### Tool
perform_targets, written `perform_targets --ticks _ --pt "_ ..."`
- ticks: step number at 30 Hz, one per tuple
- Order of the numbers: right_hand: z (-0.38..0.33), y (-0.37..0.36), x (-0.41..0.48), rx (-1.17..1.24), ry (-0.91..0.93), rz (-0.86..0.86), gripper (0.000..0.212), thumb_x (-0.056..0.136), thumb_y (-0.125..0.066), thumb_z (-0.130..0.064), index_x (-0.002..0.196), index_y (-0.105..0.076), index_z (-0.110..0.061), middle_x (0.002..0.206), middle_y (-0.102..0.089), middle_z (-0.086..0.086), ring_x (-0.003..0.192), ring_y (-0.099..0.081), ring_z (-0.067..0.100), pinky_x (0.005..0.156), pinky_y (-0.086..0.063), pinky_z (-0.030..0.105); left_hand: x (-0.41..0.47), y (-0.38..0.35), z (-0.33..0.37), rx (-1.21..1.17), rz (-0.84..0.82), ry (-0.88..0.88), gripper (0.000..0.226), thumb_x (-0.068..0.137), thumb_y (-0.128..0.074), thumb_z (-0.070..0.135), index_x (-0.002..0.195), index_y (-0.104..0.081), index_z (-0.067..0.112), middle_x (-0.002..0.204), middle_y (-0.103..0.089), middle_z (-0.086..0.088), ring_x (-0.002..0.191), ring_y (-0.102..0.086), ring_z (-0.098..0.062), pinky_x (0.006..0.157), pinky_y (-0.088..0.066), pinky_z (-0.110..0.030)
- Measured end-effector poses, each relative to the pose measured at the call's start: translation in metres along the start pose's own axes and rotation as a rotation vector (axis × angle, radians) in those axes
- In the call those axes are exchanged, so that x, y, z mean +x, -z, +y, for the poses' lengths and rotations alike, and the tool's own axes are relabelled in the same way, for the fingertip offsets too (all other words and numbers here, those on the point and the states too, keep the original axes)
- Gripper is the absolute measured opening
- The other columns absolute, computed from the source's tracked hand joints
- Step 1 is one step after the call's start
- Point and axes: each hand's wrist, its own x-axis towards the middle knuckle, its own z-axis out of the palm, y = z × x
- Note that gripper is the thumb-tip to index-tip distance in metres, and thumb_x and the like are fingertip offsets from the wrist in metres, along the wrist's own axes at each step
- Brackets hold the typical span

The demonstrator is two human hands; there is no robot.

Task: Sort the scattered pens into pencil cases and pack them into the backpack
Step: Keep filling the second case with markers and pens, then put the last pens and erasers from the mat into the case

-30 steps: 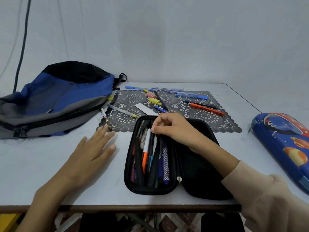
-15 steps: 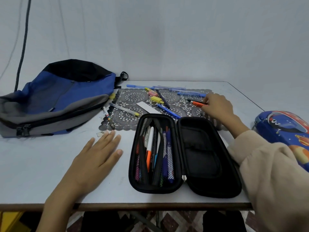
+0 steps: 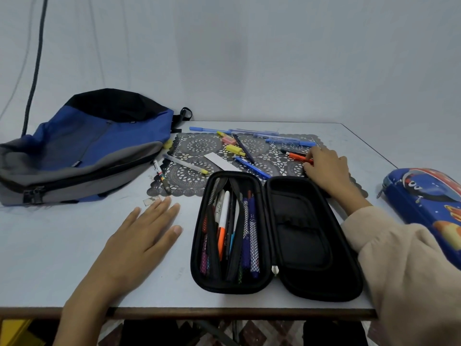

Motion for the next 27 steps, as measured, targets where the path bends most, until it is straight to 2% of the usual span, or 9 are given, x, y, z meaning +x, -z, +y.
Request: perform_targets --ticks 3,8,12,15,20,24,27 --pt "-0.003 -0.001 0.001 -0.015 0.004 -0.020 0.027 0.094 -0.050 -0.017 0.120 -0.056 -0.008 0.120 -0.057 0.017 0.114 -0.050 0.035 0.094 -0.037 0.044 0.000 0.000 0.000 0.006 0.002 -0.003 0.081 0.077 -0.002 0.077 0.150 -0.019 0.045 0.156 -0.003 0.030 0.138 0.009 0.021 0.118 0.007 -0.018" --pt "0.000 -0.001 0.003 0.003 0.040 -0.057 0.020 0.095 -0.054 -0.016 0.113 -0.061 -0.010 0.116 -0.058 0.014 0.108 -0.052 0.032 0.086 -0.042 0.041 0.000 0.000 0.000 -0.012 0.011 -0.005 0.081 0.077 -0.003 0.078 0.149 -0.021 0.045 0.156 -0.005 0.030 0.138 0.007 0.020 0.119 0.006 -0.019" --pt "0.003 -0.003 0.007 0.136 0.059 0.040 0.020 0.094 -0.048 -0.008 0.114 -0.051 -0.005 0.118 -0.048 0.018 0.105 -0.047 0.034 0.081 -0.042 0.043 0.000 0.000 0.000 -0.007 0.015 -0.005 0.081 0.077 -0.004 0.078 0.149 -0.022 0.045 0.155 -0.006 0.030 0.138 0.007 0.020 0.117 0.007 -0.017" --pt "0.006 -0.002 0.018 0.047 0.093 0.097 0.026 0.090 -0.046 0.000 0.116 -0.048 -0.003 0.118 -0.050 0.018 0.106 -0.044 0.036 0.081 -0.035 0.042 0.000 0.001 0.000 -0.019 0.019 -0.001 0.080 0.077 -0.006 0.079 0.148 -0.024 0.046 0.155 -0.008 0.031 0.138 0.006 0.021 0.116 0.007 -0.015" --pt "0.007 -0.009 0.028 -0.070 0.141 -0.023 0.024 0.090 -0.046 0.000 0.113 -0.045 -0.005 0.116 -0.056 0.018 0.106 -0.049 0.037 0.080 -0.034 0.041 0.000 0.001 -0.001 -0.017 0.016 0.004 0.079 0.078 -0.006 0.078 0.148 -0.024 0.047 0.155 -0.008 0.031 0.138 0.006 0.021 0.118 0.006 -0.018" --pt "0.003 -0.013 0.030 -0.137 0.156 -0.045 0.031 0.091 -0.048 0.001 0.122 -0.047 -0.003 0.124 -0.053 0.019 0.112 -0.049 0.038 0.090 -0.038 0.045 0.000 -0.001 -0.001 -0.016 0.015 0.001 0.079 0.079 -0.006 0.078 0.148 -0.024 0.046 0.156 -0.008 0.030 0.138 0.006 0.021 0.118 0.006 -0.018" --pt "-0.005 -0.008 0.034 -0.236 0.120 -0.156 0.032 0.093 -0.043 -0.002 0.125 -0.047 0.000 0.129 -0.049 0.021 0.119 -0.047 0.038 0.096 -0.039 0.045 0.000 -0.001 -0.001 -0.025 0.018 0.001 0.079 0.078 -0.006 0.078 0.148 -0.024 0.046 0.155 -0.007 0.030 0.138 0.006 0.021 0.118 0.006 -0.019"
